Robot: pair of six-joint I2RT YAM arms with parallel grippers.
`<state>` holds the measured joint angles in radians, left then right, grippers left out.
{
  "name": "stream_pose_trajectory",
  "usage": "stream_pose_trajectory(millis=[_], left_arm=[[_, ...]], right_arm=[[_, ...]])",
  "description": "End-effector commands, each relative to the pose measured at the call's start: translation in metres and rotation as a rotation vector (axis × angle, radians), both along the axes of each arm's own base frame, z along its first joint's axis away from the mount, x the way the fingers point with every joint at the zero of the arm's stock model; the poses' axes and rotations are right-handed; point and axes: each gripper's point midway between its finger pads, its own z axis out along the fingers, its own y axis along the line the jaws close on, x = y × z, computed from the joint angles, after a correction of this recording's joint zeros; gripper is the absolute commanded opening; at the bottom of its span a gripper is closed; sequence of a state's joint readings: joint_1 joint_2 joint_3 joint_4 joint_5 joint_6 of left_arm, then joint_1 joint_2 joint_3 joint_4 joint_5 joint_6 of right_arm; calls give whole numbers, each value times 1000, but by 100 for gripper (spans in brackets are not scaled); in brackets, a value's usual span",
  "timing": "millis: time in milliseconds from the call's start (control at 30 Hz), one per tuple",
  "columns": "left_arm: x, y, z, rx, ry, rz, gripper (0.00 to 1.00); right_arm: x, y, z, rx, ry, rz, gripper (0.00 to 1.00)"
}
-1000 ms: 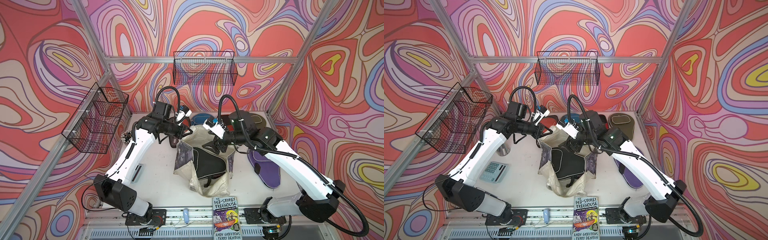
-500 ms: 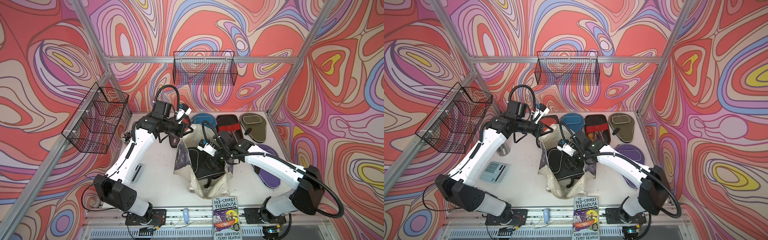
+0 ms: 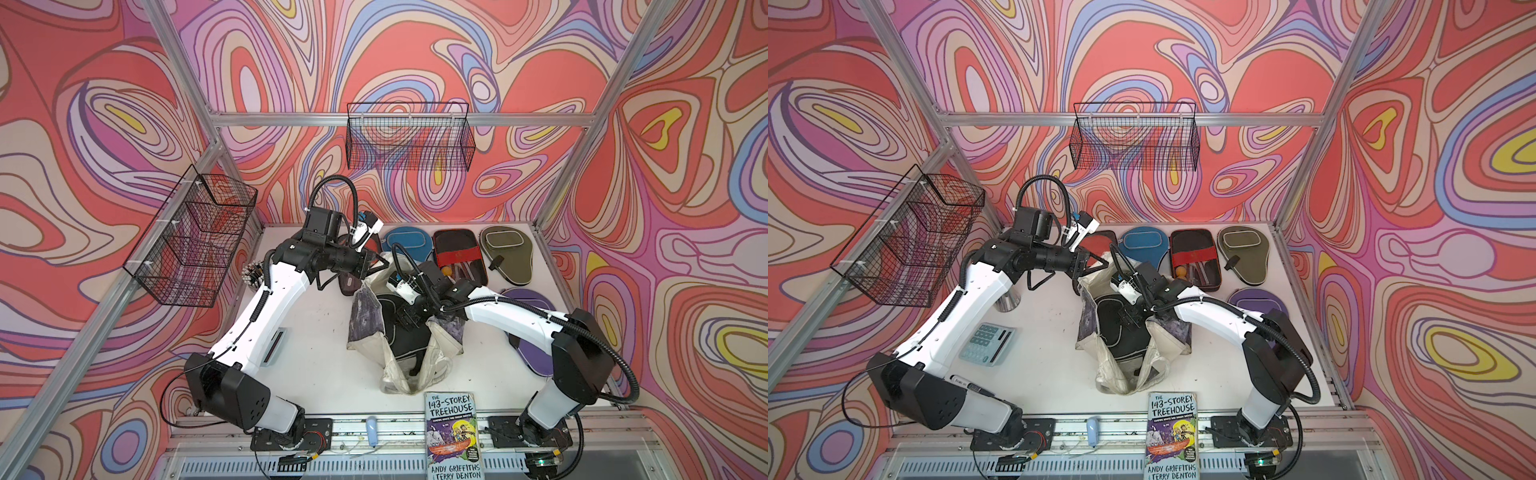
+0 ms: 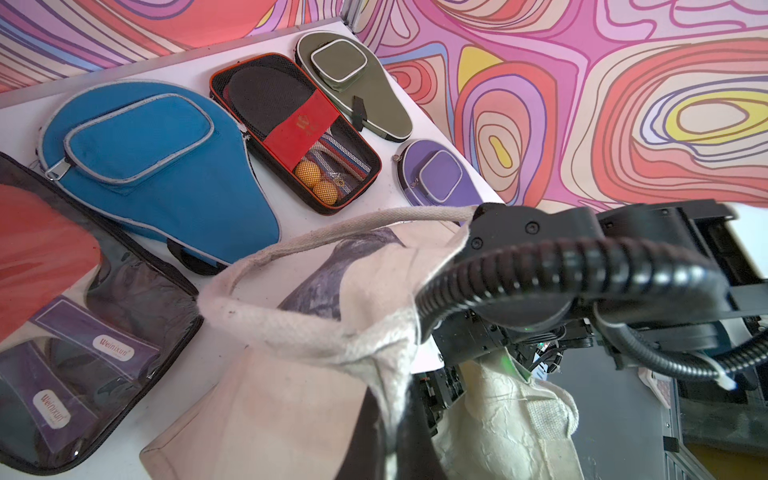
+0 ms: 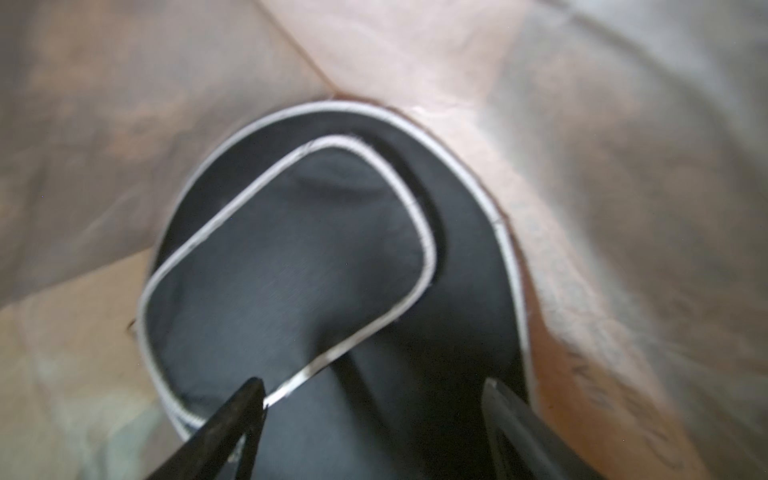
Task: Remove the ping pong set from the canvas bag
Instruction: Pick up the ping pong set from the canvas bag.
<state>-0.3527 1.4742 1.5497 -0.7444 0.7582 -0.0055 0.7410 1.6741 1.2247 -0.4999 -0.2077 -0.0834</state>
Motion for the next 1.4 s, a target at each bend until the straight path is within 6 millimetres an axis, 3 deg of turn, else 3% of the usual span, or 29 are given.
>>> stream_pose_trajectory(millis=[0, 200, 333, 367, 433, 900, 967, 1033, 1100, 1167, 1200, 1367], left_arm=[[-6, -11, 38, -109, -117, -76, 0], [-5, -16, 34, -143, -99, -95, 0], [-5, -17, 31, -153, -94, -105, 0], [-5, -18, 31, -155, -91, -108, 0], [-6, -18, 30, -157, -87, -116, 0], [-6, -26, 16, -181, -58, -177, 0], [-5, -26, 15, -179, -57, -177, 0], [-5, -26, 14, -174, -57, -176, 0], [-4, -26, 13, -171, -57, -175, 0], [-3, -26, 11, -166, -58, -171, 0], [-3, -25, 11, -164, -59, -169, 0], [-1, -23, 8, -142, -63, -157, 0]], right_arm=[[15, -8, -13, -21, -13, -84, 86], [31, -17, -24, -41, -19, -154, 87], [31, -16, -35, 0, 36, -131, 87], [28, -15, -48, -1, 74, -119, 87], [23, -13, -57, 22, 124, -87, 87], [-11, -12, -109, 136, 388, 73, 84], [-11, -14, -113, 138, 408, 76, 76], [-10, -18, -115, 133, 422, 72, 59], [-5, -21, -112, 127, 417, 60, 23], [0, -25, -105, 118, 389, 49, 5], [4, -27, -99, 112, 368, 45, 0], [17, -33, -66, 87, 261, 34, 0]])
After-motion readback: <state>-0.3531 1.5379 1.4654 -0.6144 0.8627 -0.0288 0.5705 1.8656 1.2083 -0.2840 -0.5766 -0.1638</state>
